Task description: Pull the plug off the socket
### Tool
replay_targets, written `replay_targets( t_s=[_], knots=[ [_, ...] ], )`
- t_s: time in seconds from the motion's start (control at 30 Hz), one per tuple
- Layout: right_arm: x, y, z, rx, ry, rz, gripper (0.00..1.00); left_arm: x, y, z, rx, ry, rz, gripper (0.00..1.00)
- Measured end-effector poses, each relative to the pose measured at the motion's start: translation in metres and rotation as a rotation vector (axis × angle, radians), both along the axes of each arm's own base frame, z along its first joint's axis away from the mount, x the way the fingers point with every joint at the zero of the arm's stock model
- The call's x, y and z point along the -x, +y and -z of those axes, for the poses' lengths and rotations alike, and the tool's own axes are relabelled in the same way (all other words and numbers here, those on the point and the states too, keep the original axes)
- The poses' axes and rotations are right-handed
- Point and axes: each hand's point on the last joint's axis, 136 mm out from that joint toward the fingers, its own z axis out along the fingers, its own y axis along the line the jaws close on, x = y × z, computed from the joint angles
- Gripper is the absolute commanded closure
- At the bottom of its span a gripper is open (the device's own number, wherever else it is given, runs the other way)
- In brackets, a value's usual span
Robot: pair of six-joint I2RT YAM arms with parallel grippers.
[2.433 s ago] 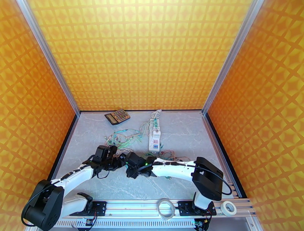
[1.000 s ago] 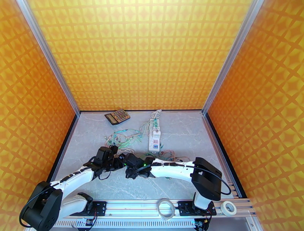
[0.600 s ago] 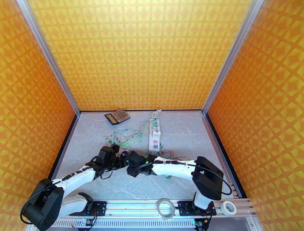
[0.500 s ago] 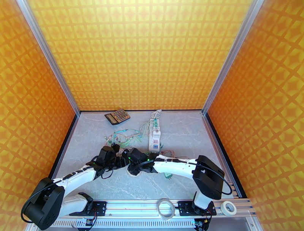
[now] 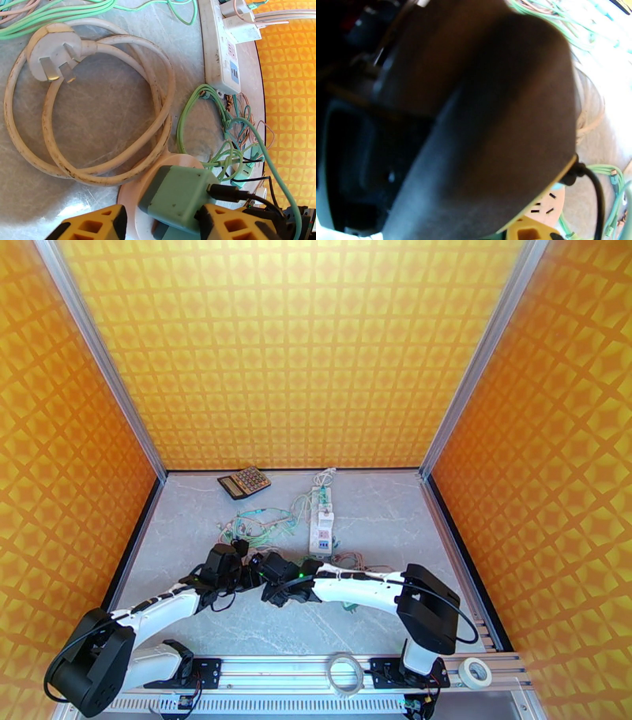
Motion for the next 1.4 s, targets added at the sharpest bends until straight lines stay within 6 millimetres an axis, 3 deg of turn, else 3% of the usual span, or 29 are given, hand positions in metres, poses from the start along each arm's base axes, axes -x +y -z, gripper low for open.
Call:
replay_targets(
  t_s=[0.6,1.07,1.4],
  knots=[
    [-0.013,-0.005,-0.001,-0.180,0.214,0.099,0.86,-0.006,0.000,0.000,-0.003,-0.022,-0.015,0.47],
    [-0.006,0.000,-0.003,0.011,0.032,0.032,0.86,-0.006,-0.003,0.001,-0.002,-0.019,-0.008,0.47],
    [-0.013,-0.006,-0.002,-0.072,0.136,0.066,0.86,-0.009,-0.006,0.001,-0.001,-0.030,-0.004,0.48]
  ],
)
